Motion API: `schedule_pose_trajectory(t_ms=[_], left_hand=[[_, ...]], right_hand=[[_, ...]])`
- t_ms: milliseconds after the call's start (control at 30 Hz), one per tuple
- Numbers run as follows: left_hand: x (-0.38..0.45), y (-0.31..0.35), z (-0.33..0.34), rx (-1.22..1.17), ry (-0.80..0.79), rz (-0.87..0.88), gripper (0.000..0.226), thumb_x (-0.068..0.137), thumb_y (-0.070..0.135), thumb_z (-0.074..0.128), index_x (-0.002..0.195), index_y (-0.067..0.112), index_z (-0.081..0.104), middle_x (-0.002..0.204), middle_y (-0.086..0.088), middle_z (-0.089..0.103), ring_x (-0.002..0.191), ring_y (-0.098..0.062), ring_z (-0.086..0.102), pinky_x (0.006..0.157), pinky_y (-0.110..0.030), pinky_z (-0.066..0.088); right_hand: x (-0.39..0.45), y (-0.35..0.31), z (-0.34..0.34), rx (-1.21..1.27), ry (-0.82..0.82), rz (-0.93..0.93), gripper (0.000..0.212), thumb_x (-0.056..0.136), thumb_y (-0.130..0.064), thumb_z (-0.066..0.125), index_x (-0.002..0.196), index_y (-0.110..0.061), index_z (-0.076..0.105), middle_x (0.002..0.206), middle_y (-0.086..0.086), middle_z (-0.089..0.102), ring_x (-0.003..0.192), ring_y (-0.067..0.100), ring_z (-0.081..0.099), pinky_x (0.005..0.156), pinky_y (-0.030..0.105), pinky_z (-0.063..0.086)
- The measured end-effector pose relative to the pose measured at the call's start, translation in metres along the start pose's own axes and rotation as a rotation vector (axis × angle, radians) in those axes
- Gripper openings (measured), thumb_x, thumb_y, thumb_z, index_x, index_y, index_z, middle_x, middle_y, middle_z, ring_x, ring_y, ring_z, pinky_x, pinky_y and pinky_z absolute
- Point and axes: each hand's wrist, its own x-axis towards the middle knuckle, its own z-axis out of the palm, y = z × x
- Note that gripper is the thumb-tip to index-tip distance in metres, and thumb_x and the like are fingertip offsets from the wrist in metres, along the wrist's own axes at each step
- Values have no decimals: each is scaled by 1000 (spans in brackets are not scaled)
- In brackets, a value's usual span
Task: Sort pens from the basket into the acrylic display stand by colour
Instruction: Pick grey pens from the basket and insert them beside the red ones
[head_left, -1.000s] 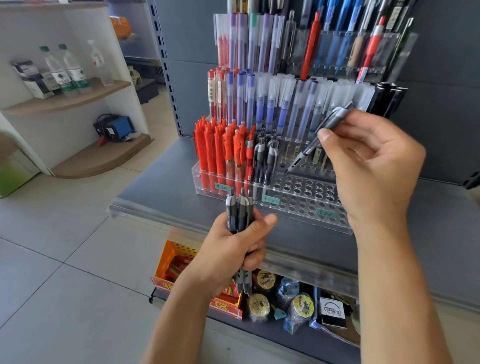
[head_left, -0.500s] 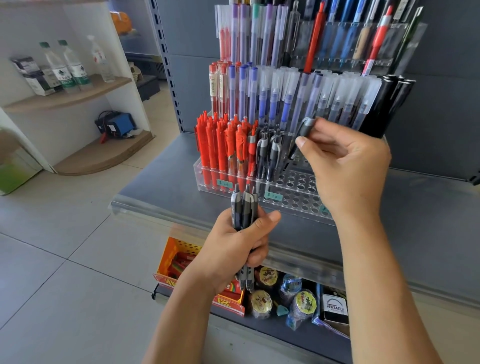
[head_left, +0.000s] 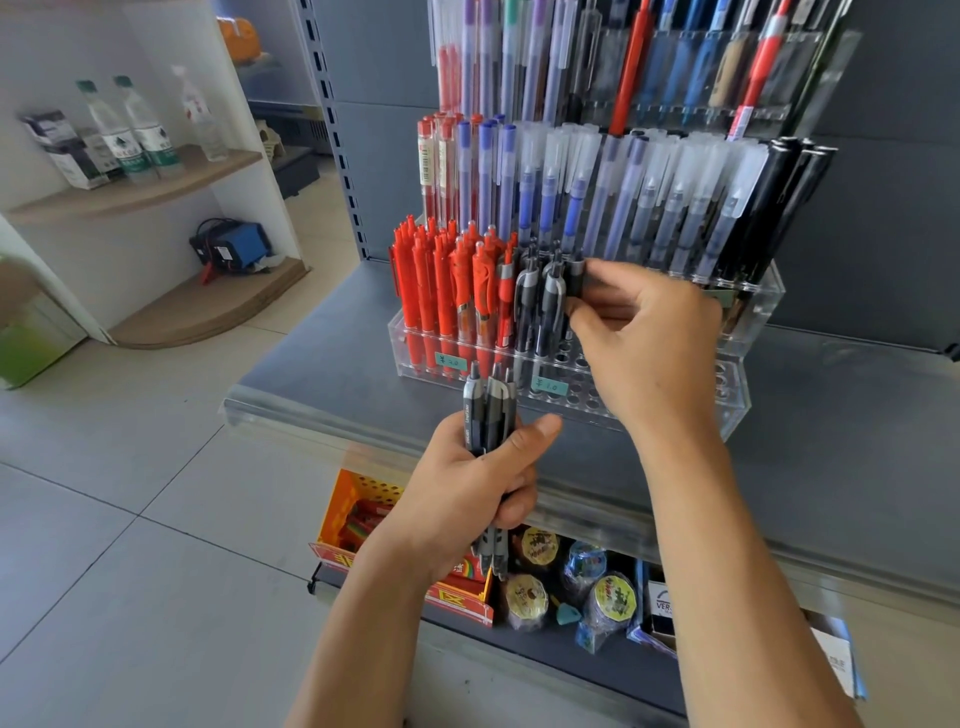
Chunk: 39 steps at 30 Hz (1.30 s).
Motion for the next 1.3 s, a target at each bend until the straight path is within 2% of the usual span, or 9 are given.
schedule_pose_trajectory(t_ms=[167, 300, 400, 500, 600, 833, 1067, 1167, 1300], left_hand=[[0, 0, -1, 2, 17, 6, 54, 88, 31, 68, 73, -5, 31, 69, -19, 15, 46, -18, 27, 44, -21, 32], [1, -1, -1, 20, 52, 18, 51, 85, 33, 70, 70, 2, 33, 65, -14, 17, 47, -19, 25, 44, -24, 30], [1, 0, 0, 28, 59, 30, 44, 87, 34, 72, 72, 10, 38, 60, -8, 23, 45, -19, 28, 45, -25, 30], [-1, 0, 2, -8, 10, 44, 47, 90, 30, 70, 77, -3, 39, 62, -12, 20, 44, -18, 29, 44, -25, 32], [-2, 0, 2, -10, -50, 41, 49, 91, 31, 70, 89, -11, 45, 59, -9, 35, 43, -19, 42, 46, -28, 37], [-2, 1, 1, -14, -94, 43, 44, 88, 37, 69, 93, -4, 55, 59, -6, 42, 45, -20, 47, 48, -29, 41], [0, 0, 2, 1, -80, 75, 32, 86, 43, 69, 73, 15, 60, 57, -8, 47, 45, -23, 54, 50, -31, 45], [0, 1, 2, -6, -86, 77, 31, 87, 43, 69, 73, 16, 63, 55, -8, 49, 45, -24, 56, 51, -32, 47], [-1, 3, 3, -12, -85, 70, 39, 87, 45, 68, 64, 14, 60, 53, -8, 51, 46, -25, 59, 53, -34, 48]], right_hand=[[-4, -10, -14, 89, -100, 80, 31, 86, -4, 75, 111, -22, 77, 82, -30, 65, 80, -13, 68, 77, 6, 53], [-10, -19, -34, 3, -177, 91, 17, 86, -23, 79, 103, -26, 78, 78, -20, 70, 76, -7, 68, 73, 9, 53], [-17, -27, -43, 108, -432, 130, 6, 84, -34, 80, 88, -29, 79, 78, -15, 74, 74, -3, 67, 67, 13, 52], [-21, -25, -40, 68, -643, 173, 10, 85, -36, 79, 95, -32, 79, 83, -19, 74, 79, -2, 68, 77, 23, 55], [-22, -25, -41, 114, -725, 205, 5, 88, -30, 77, 92, -30, 79, 82, -16, 76, 81, 1, 71, 89, 34, 58], [-21, -24, -45, 179, -739, 164, 5, 83, -23, 82, 86, -25, 79, 77, -10, 76, 75, 2, 69, 74, 20, 53], [-21, -22, -37, 288, -683, 201, 11, 83, -19, 81, 90, -26, 77, 78, -4, 76, 81, 17, 73, 89, 43, 59], [-20, -24, -38, 287, -706, 181, 11, 85, -21, 79, 94, -27, 78, 76, -5, 76, 82, 12, 73, 92, 42, 57], [-20, -23, -38, 353, -625, 129, 8, 81, -15, 83, 86, -20, 79, 74, -1, 76, 78, 14, 72, 83, 38, 58]])
